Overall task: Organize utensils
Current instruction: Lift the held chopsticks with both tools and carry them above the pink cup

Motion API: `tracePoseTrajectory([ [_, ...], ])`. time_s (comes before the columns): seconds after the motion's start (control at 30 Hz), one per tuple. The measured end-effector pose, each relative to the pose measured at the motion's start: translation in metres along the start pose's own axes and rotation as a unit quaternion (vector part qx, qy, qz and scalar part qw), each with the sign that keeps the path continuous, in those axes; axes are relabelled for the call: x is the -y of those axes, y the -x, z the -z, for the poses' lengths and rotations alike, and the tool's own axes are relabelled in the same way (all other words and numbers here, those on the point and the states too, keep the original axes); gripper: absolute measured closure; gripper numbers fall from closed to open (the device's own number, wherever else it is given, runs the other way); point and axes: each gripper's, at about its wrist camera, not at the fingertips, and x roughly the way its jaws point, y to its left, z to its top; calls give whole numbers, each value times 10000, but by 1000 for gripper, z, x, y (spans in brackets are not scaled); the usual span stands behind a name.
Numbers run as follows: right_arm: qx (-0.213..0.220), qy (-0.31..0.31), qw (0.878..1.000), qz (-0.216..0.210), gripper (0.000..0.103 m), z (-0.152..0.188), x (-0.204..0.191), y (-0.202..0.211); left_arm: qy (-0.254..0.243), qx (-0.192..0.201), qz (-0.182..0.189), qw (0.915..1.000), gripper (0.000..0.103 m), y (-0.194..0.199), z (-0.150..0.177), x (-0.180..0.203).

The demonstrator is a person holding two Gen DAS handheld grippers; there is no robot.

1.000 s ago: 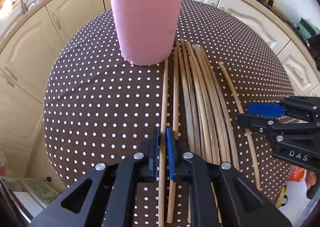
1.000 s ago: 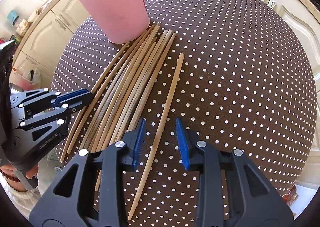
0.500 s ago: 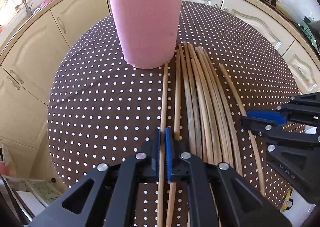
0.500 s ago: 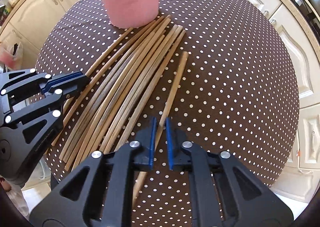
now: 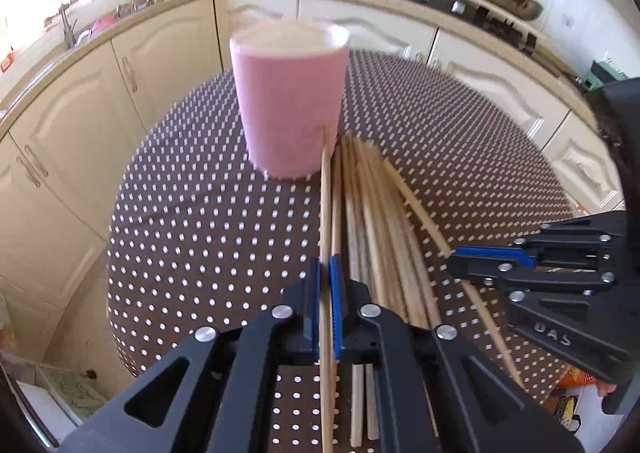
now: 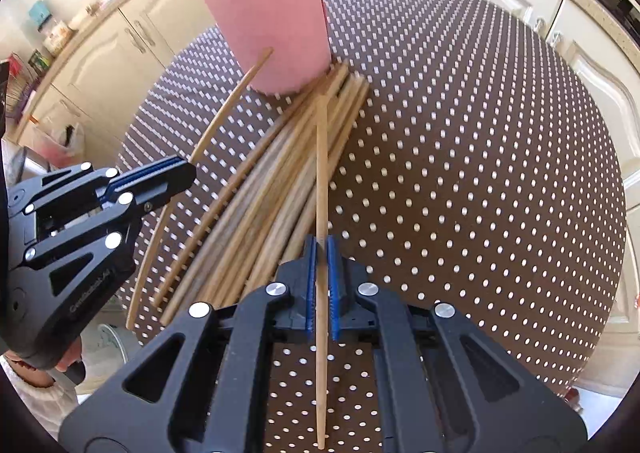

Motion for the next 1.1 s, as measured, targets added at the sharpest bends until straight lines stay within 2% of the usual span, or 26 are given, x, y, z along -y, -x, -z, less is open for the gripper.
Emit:
tracePoseTrajectory([
  [0.2,543,63,9979,-344,97,0,23,45,18,542,103,9985,98,33,-8,5],
  [0.6,1320,140,9888,-683,97,-15,-2,102,-28,1319,455,9902,98,81,-20,24],
  [0.8,1621,181,9835,-789,97,-25,-8,105,103,1533,557,9866,98,89,-28,18],
  [1.1,2092,167,9723,-1033,97,-42,-12,113,341,1987,752,9766,98,106,-44,5],
])
